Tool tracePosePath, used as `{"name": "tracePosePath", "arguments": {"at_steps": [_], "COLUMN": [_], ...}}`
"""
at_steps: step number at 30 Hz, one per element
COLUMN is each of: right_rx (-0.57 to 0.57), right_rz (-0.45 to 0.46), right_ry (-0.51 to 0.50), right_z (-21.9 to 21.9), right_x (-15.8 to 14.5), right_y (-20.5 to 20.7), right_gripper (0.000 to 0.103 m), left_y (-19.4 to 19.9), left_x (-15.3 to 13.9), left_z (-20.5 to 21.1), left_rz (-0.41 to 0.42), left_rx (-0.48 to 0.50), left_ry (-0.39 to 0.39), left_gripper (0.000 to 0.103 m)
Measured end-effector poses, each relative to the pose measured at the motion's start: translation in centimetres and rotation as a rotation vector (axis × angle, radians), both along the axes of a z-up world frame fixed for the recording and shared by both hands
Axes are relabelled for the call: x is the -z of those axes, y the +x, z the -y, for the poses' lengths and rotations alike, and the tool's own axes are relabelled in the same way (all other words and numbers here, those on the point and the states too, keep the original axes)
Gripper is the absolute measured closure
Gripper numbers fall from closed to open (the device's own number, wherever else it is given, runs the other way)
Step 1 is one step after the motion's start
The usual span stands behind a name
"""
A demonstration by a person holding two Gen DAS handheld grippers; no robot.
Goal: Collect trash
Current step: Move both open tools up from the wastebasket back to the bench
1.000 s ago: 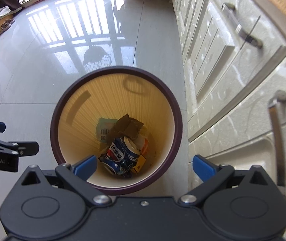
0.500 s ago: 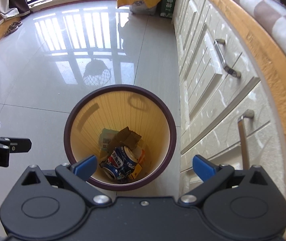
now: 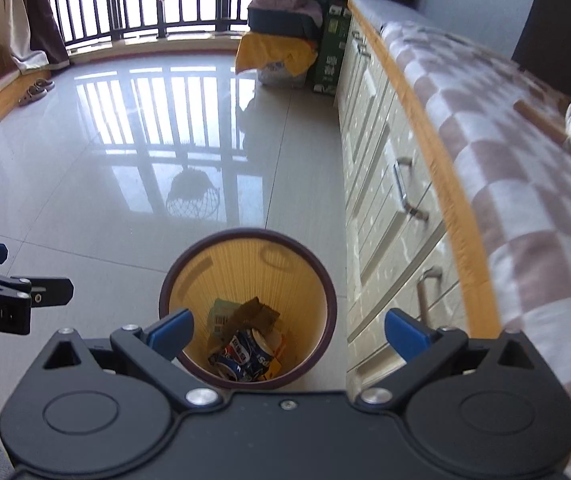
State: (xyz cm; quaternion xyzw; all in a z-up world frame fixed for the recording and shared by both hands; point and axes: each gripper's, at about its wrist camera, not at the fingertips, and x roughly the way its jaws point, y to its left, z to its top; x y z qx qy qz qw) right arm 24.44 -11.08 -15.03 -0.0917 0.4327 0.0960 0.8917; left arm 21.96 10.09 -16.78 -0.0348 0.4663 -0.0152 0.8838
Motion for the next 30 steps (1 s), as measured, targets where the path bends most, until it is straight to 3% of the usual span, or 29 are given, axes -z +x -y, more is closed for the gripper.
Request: {"name": "tracePosePath", "arguments": {"at_steps": [11, 18, 30], "right_rx": [0.061, 0.130, 0.292], "right_rz": [0.179, 0.284, 0.498], "right_ry": [0.012, 0.017, 0.085], "right_z": [3.7, 7.4, 15.9], "right_x": [-7.3, -10.4, -13.5], "right_y": [-3.1, -4.7, -8.1], "right_gripper": [0.000, 0.000, 0.000], "left_y": [-2.5, -3.0, -3.7], "left_x": [-6.1, -8.5, -11.0], "left_z": [2.3, 5.5, 14.5], "left_rz": [0.177, 0.301, 0.485], "left_rx": [-0.003, 0.018, 0.167], "left_ry": [-0.006, -0.032, -0.089], "left_gripper": [0.000, 0.000, 0.000]}}
